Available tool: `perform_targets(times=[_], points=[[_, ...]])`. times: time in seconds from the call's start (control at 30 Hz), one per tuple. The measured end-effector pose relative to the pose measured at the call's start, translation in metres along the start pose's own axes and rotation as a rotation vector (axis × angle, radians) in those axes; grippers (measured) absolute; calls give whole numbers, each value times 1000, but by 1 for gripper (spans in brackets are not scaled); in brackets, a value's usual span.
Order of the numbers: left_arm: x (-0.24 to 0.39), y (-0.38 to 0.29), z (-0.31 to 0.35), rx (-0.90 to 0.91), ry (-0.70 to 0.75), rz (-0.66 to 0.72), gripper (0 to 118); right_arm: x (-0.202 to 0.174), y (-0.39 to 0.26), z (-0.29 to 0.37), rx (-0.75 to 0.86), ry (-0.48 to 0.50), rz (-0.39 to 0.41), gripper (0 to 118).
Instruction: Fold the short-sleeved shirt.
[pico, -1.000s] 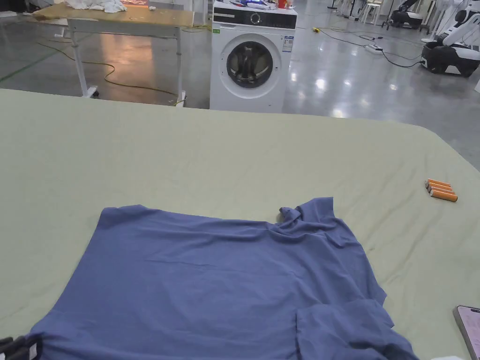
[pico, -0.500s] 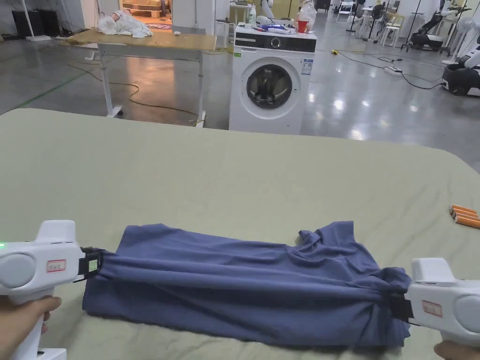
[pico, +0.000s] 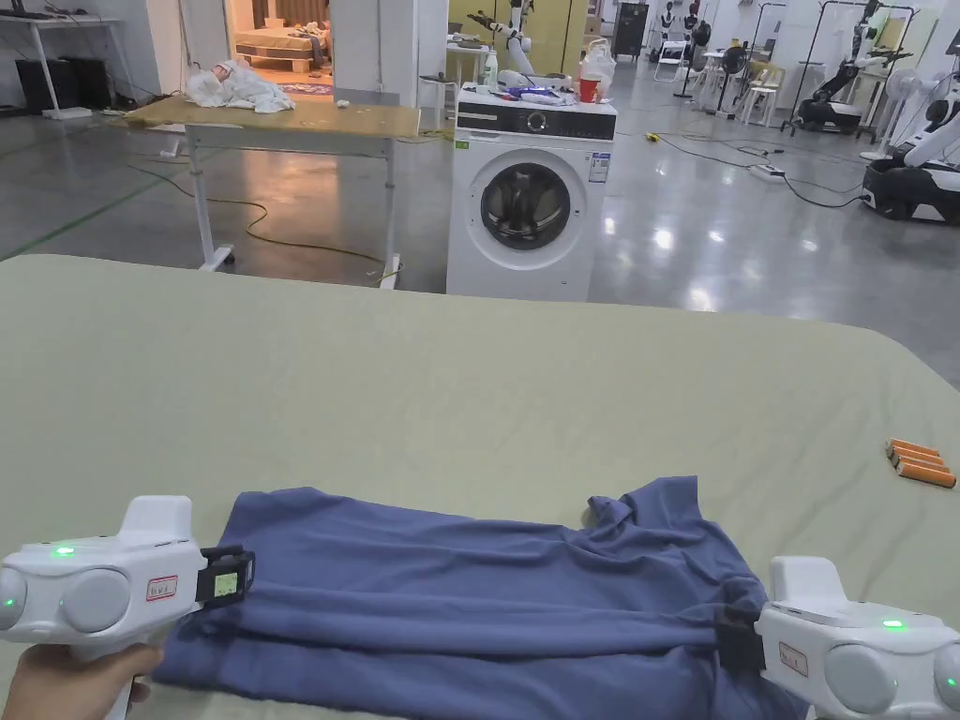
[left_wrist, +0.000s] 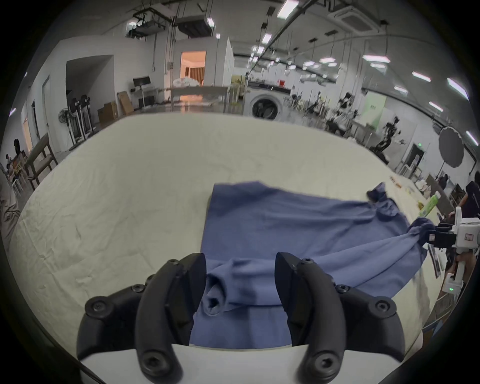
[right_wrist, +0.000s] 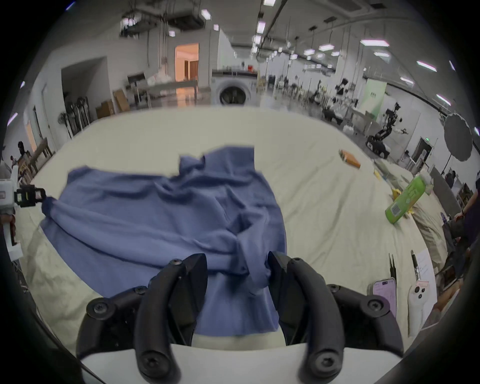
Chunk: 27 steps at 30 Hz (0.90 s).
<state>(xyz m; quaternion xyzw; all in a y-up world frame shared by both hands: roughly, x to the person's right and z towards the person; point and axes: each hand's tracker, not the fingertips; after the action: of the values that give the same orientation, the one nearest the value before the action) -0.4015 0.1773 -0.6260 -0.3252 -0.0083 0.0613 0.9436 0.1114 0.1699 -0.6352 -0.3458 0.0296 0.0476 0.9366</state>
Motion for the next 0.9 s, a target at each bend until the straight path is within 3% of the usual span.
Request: perform_targets(times=[0.23, 0.3, 0.37, 0.43, 0.53, 0.67, 0.9], points=[[26, -3, 56, 303, -11, -30, 56, -48, 1, 60, 396, 0, -53, 58], [37, -9, 72, 381, 15, -40, 49, -64, -1, 73, 478, -26, -62, 56], [35, -13, 76, 433, 45, -61, 23, -76, -5, 83, 550, -40, -62, 40], [41, -18, 87, 470, 91, -81, 3, -88, -7, 89, 581, -61, -71, 5], [42, -24, 103, 499, 79, -83, 0, -96, -11, 99, 618, -44, -82, 1], [26, -27, 102, 471, 120, -114, 0, -103, -11, 106, 645, -35, -54, 0], [-36, -27, 38, 70, 92, -14, 0, -98, -18, 100, 591, -24, -38, 0]])
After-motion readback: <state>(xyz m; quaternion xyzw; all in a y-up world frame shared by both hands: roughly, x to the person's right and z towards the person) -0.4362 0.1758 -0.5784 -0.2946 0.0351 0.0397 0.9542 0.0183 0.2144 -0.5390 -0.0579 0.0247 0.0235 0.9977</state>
